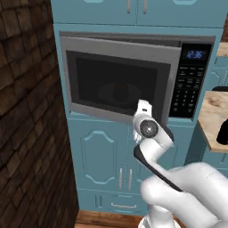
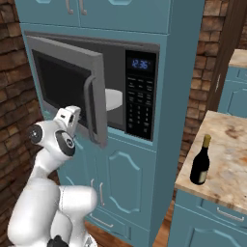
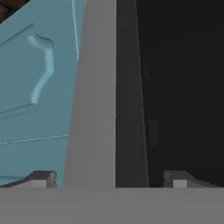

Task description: Place the microwavable item in the microwave. Then, close the microwave door and press the start button.

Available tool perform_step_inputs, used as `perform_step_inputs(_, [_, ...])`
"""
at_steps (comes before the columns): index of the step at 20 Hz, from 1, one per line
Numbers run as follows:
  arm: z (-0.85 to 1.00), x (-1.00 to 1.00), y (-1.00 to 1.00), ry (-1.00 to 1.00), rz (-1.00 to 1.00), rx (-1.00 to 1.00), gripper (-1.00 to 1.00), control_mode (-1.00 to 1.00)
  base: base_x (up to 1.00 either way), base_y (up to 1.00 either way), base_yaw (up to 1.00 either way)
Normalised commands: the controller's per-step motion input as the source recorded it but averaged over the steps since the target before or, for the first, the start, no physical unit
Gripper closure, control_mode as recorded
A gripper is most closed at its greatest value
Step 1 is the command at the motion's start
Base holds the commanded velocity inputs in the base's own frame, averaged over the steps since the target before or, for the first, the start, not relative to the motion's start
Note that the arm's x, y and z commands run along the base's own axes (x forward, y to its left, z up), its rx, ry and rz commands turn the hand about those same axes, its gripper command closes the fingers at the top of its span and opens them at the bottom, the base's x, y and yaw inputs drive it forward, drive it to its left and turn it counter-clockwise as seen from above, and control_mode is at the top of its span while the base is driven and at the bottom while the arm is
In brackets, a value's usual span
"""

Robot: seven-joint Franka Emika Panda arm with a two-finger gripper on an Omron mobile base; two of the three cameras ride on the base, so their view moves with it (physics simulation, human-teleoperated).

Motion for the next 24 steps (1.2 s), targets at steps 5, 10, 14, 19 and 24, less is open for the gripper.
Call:
perform_step_inputs(5, [0.07,0.92,0.00,0.14,0.00,0.01,-1.00,-1.00,0.00,0.00,0.00])
perform_step_inputs(10, [0.07,0.74,0.02,0.22,0.00,0.00,-1.00,-1.00,0.00,0.00,0.00])
perform_step_inputs(14, [0.10,0.52,0.09,0.19,0.00,0.00,-1.00,-1.00,0.00,0.00,0.00])
perform_step_inputs(19, [0.59,-0.12,0.02,0.08,0.00,0.00,-1.00,-1.00,0.00,0.00,0.00])
perform_step_inputs(24, [0.88,-0.93,0.00,0.03,0.00,0.06,-1.00,-1.00,0.00,0.00,0.00])
